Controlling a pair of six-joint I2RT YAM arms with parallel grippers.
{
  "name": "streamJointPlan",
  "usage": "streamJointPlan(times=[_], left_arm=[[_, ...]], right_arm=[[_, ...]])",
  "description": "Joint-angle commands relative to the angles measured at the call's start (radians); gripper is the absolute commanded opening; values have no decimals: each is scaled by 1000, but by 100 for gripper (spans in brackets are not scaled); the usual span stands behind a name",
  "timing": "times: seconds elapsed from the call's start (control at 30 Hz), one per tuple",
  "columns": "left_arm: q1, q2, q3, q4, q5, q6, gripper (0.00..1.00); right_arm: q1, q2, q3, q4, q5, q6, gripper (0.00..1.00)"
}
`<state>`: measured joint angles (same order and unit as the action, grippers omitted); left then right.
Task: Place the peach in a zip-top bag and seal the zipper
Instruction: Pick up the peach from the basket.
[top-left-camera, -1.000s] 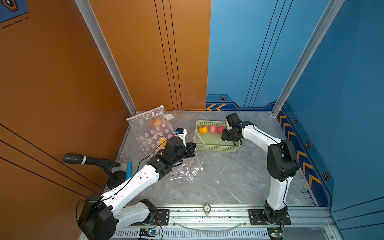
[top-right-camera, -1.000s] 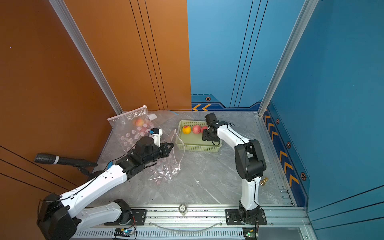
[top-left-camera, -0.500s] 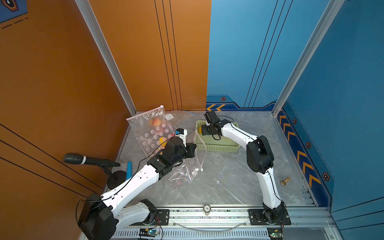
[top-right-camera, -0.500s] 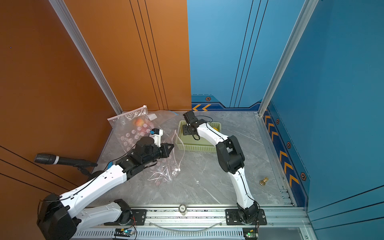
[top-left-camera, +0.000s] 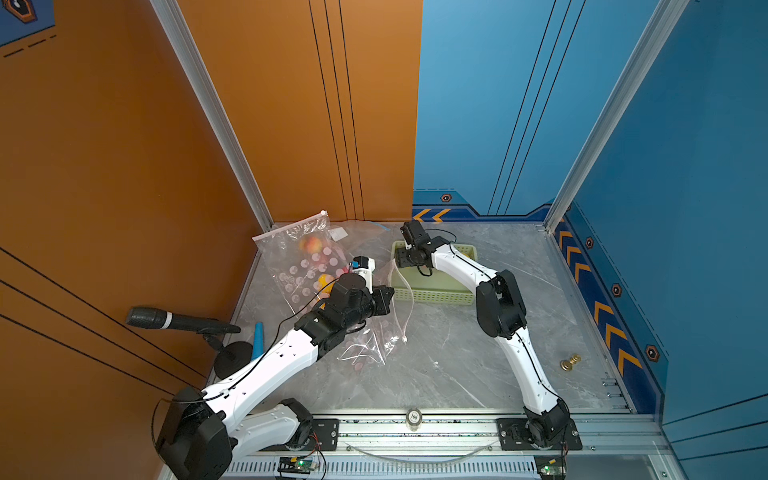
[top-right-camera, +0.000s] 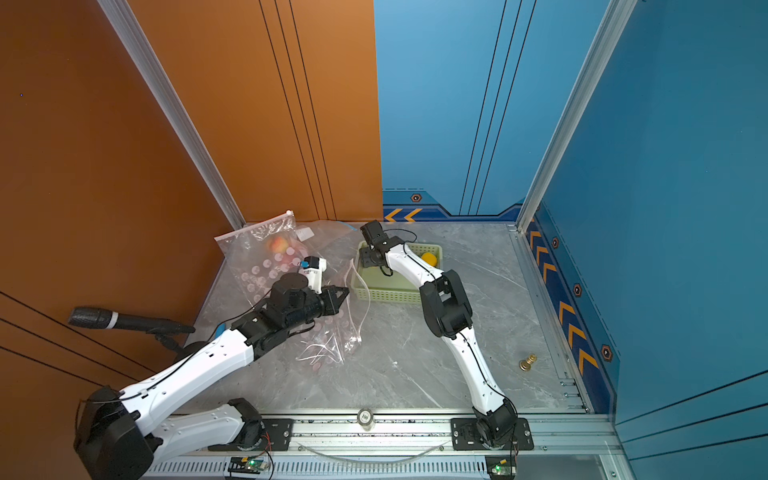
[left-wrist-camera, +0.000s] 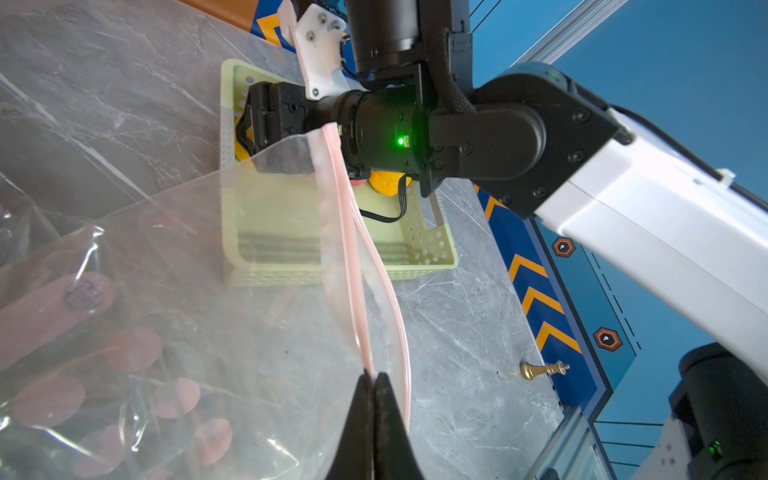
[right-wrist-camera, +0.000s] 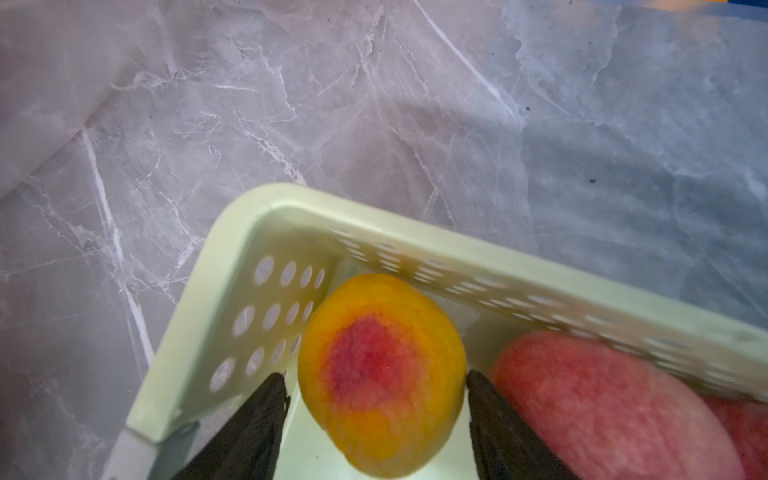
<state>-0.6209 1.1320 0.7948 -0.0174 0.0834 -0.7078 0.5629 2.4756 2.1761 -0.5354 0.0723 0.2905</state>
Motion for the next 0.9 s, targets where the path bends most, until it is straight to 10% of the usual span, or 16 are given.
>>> streamJointPlan(times=[0.0,0.2,0.43,0.87], left_arm=[[1,0,-4,11,18,-7,0],[0,7,-5,12,10,-15,0],[3,14,-9,7,-17,-28,0],[18,39,-6,40,-76,-87,0]], right_arm=[[1,38,39,-69,40,-32,71],[-2,55,40,-74,47,-42,71],[0,-14,22,-78,32,-50,42],[48,-668,-567,85,-72,-8,33]])
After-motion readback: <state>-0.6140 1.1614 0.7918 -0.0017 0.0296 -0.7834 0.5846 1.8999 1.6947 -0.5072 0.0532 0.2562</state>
